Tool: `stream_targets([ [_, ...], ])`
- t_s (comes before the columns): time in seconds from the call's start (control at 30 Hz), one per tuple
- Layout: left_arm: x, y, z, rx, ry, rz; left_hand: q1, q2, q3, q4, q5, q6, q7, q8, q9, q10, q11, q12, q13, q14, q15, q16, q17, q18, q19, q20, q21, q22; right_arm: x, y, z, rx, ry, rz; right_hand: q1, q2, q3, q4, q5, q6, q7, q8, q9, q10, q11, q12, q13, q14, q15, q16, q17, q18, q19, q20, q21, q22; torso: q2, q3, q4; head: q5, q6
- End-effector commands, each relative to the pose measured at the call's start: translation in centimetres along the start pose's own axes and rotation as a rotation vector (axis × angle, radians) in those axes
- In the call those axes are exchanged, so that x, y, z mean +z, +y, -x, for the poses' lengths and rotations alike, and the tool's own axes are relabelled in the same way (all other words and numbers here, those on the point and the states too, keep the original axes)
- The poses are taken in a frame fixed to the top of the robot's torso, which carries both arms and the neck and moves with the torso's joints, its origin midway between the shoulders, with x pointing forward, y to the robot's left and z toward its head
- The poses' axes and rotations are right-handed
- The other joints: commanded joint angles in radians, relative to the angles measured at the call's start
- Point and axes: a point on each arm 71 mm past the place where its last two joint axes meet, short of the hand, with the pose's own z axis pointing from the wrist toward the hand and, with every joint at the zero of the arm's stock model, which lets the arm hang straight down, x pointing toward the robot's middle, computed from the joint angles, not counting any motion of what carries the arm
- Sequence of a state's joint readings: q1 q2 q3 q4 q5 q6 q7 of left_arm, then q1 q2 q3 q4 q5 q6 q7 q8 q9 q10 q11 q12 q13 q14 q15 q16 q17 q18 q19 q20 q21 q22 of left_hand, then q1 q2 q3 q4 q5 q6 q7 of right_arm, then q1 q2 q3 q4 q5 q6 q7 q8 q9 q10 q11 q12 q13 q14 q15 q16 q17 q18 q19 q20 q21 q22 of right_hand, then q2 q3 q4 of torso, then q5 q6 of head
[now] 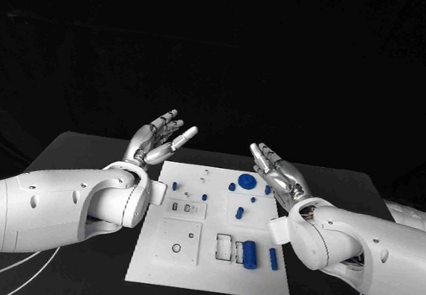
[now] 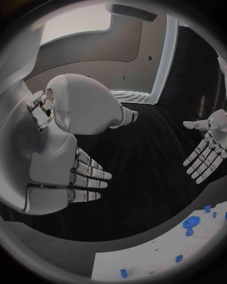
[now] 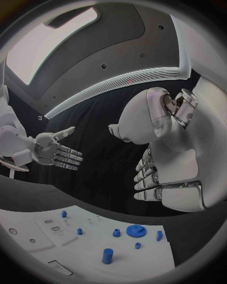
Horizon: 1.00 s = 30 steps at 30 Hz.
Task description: Assemble the parts on the task board
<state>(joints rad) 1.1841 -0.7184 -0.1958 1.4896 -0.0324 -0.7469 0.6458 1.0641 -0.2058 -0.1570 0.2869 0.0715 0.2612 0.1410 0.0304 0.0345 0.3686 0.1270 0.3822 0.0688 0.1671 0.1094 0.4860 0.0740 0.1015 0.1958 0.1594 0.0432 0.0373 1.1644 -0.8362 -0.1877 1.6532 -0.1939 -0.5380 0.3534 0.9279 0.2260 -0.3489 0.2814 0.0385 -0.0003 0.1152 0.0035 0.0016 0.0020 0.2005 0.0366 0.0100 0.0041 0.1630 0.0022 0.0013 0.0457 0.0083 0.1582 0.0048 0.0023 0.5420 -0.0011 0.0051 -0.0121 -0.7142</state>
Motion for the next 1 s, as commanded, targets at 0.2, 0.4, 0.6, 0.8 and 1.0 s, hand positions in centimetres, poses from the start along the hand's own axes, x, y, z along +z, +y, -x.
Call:
stream_targets([
  [0.2,0.0,-1.3,-0.4,-0.001,0.043,-0.165,0.032,0.021,0.016,0.013,-0.006,0.010,-0.042,0.004,0.002,0.197,0.114,0.126,0.023,0.373,0.094,0.205,0.036,0.062,0.539,0.123,0.231,0.111,-0.8,-0.4,-1.9,-0.116,0.275,-0.055,0.057,0.002,-0.012,0.008,0.009,0.000,0.094,-0.004,-0.002,0.089,-0.020,0.114,0.026,0.161,0.042,0.120,0.046,0.056,0.142,0.077,0.066,0.044,0.000,-0.0001,0.0002,0.000,-0.001],
  [0.4,0.5,0.2,-0.1,0.048,0.096,-0.079,0.001,0.075,0.058,0.008,-0.015,-0.019,-0.077,0.001,-0.001,0.582,-0.018,0.251,0.066,0.757,-0.035,0.271,0.077,0.077,0.789,0.033,0.376,0.166,0.3,-0.6,-0.3,-0.136,0.228,-0.043,0.074,0.002,-0.012,0.009,0.010,0.000,0.076,-0.004,-0.002,0.196,-0.045,0.182,0.035,0.749,0.021,0.402,0.145,0.116,0.621,0.117,0.277,0.144,0.007,-0.0009,0.0015,0.025,-0.035],
  [0.6,1.0,0.7,0.0,0.121,0.135,-0.079,-0.004,0.064,0.040,0.009,-0.018,-0.023,-0.065,0.001,-0.001,0.944,-0.149,0.644,0.455,1.142,-0.150,0.756,0.733,0.060,0.989,-0.082,0.704,0.422,0.7,-0.4,0.4,-0.154,0.218,-0.048,0.072,0.004,-0.017,0.009,0.011,0.000,0.066,-0.004,-0.002,0.233,-0.046,0.179,0.033,1.036,-0.066,0.516,0.196,0.138,0.857,0.059,0.371,0.176,0.019,-0.0005,0.0041,0.025,-0.025],
  [0.8,1.6,1.2,-0.1,0.244,0.209,-0.076,-0.019,0.060,0.050,0.011,-0.016,-0.019,-0.062,0.002,-0.001,1.201,-0.131,1.188,1.498,1.404,-0.147,1.085,1.497,-0.062,1.209,-0.104,1.376,1.281,1.2,0.4,1.4,-0.177,0.205,-0.042,0.081,0.008,-0.024,0.009,0.025,0.008,0.033,0.002,0.002,0.343,-0.045,0.202,0.044,1.362,-0.110,1.345,0.968,0.113,1.103,-0.015,0.679,0.362,0.035,-0.0020,0.0118,0.026,-0.026],
  [1.0,2.2,1.7,0.0,0.394,0.276,-0.096,-0.004,0.065,0.052,0.012,-0.014,0.123,-0.022,0.023,0.019,1.202,-0.082,1.189,1.502,1.404,-0.105,1.085,1.497,-0.102,1.375,-0.092,1.528,1.534,2.1,2.4,2.6,-0.258,0.192,-0.012,0.100,-0.009,-0.020,0.008,0.011,0.038,0.031,0.014,0.011,0.637,-0.008,0.365,0.093,1.567,-0.043,1.569,1.569,-0.004,1.417,0.017,1.412,1.287,0.051,0.0000,0.0193,0.021,-0.026],
])
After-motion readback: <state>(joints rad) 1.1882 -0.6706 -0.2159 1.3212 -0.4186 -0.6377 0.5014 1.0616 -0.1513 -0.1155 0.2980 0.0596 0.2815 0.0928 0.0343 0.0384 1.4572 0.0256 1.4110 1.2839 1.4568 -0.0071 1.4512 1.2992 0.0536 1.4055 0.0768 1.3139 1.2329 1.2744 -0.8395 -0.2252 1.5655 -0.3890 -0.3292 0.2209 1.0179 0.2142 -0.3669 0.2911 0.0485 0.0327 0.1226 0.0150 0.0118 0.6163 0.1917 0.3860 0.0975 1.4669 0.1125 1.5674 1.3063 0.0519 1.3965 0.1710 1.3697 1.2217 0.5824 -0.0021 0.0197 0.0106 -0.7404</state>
